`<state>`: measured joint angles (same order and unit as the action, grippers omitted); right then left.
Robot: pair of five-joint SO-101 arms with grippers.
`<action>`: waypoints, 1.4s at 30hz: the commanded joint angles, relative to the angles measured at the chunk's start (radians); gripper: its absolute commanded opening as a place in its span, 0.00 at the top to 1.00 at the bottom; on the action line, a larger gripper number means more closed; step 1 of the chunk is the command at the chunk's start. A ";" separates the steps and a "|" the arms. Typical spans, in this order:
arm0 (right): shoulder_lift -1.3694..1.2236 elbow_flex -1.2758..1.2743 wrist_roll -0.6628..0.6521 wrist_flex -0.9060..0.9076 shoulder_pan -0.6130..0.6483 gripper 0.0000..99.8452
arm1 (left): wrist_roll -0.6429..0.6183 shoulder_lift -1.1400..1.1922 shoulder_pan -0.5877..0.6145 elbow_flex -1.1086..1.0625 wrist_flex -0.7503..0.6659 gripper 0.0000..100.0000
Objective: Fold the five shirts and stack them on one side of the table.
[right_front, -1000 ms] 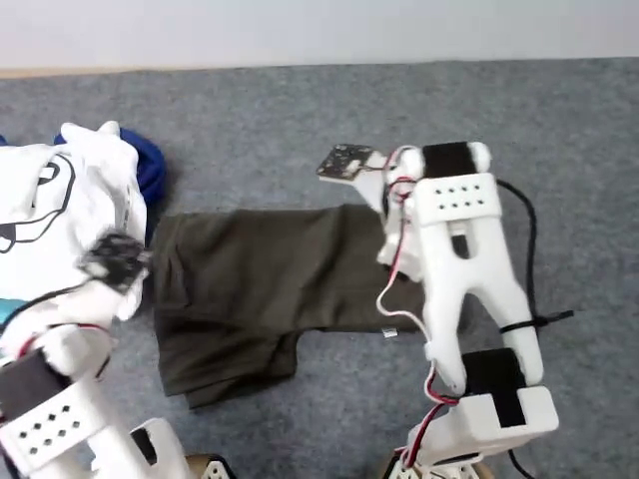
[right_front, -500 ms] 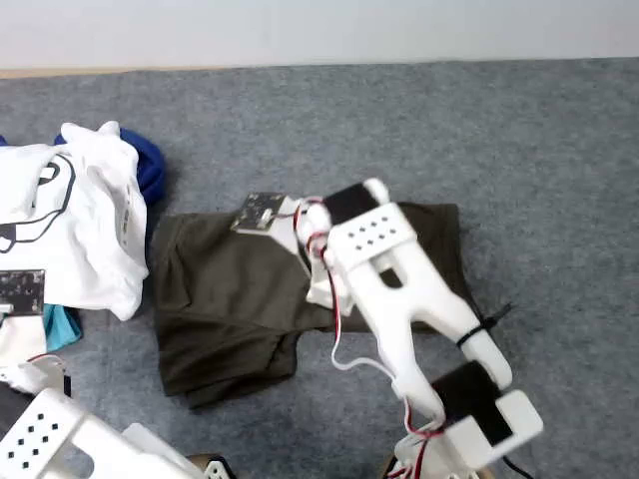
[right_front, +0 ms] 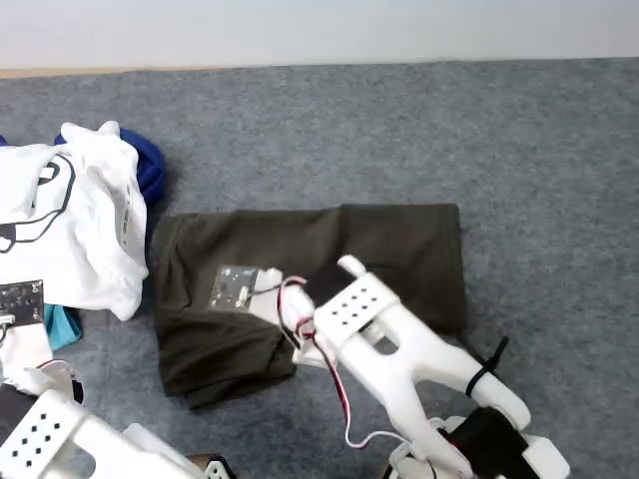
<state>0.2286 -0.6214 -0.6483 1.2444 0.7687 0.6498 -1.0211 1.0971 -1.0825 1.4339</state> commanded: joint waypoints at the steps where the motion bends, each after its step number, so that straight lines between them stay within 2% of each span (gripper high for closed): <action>1: 0.045 -0.005 -0.003 -0.027 0.048 0.78 | -0.008 -0.011 0.003 0.004 -0.014 0.90; 6: 0.045 -0.008 -0.084 -0.039 0.128 0.78 | -0.008 -0.011 0.003 0.004 -0.014 0.90; 15: 0.042 -0.008 -0.222 -0.151 0.174 0.78 | -0.008 -0.011 0.002 0.004 -0.014 0.90; 22: -0.005 0.009 -0.219 -0.166 0.288 0.78 | -0.006 -0.011 0.002 0.004 -0.014 0.90; 34: -0.338 0.284 -0.221 -0.157 0.292 0.78 | -0.005 -0.011 0.000 0.007 -0.015 0.90; 42: -0.420 0.321 -0.224 -0.156 0.291 0.79 | -0.002 -0.011 0.000 0.010 -0.015 0.90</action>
<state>-0.1979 -0.3468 -0.8615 1.0879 1.0526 0.6498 -1.0211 1.0971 -1.0825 1.4339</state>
